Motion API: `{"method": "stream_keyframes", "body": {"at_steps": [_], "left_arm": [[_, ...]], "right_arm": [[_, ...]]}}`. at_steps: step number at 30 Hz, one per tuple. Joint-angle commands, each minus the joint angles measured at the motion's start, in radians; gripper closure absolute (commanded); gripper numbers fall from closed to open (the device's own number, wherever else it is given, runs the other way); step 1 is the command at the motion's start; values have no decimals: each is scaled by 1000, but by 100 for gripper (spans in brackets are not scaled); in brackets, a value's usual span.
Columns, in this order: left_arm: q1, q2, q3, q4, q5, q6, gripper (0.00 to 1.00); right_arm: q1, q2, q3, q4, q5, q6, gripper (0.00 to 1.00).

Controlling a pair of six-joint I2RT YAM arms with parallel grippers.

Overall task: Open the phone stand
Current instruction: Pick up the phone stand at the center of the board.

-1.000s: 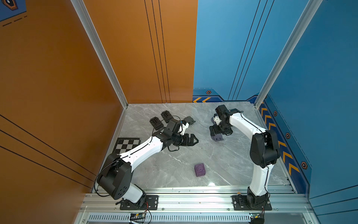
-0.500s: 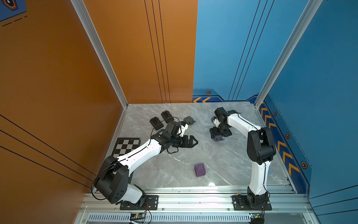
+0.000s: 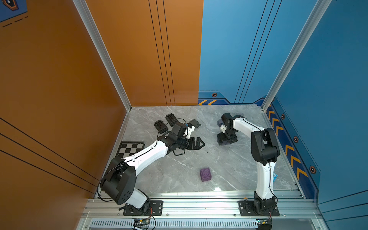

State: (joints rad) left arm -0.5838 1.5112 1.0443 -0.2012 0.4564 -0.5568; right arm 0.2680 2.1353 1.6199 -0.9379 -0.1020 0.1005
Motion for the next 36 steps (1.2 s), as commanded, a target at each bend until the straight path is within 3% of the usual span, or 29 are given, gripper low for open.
{"method": "stream_keyframes", "body": {"at_steps": [1,5,11,15,21,28,34,36], "left_arm": [[-2,16,29,0,19,20,2],[2,20,32,-1,20,18,2],[30,13,47,0,5,3,2],[61,12,59,3,-3,-16,2],[140,9,6,206,46,-114,2],[176,48,37,251,106,-103,1],[204,66,52,290,136,-109,11],[211,69,54,299,139,-109,22]], "right_arm": [[1,24,22,3,-7,1,31],[2,22,24,2,-1,0,51],[11,-24,64,-26,2,8,61],[28,-54,115,-50,-7,14,61],[53,-119,170,-55,-91,53,62],[108,-172,239,-36,-187,105,64],[148,-187,291,-12,-264,147,63],[164,-185,305,-7,-282,154,63]]}}
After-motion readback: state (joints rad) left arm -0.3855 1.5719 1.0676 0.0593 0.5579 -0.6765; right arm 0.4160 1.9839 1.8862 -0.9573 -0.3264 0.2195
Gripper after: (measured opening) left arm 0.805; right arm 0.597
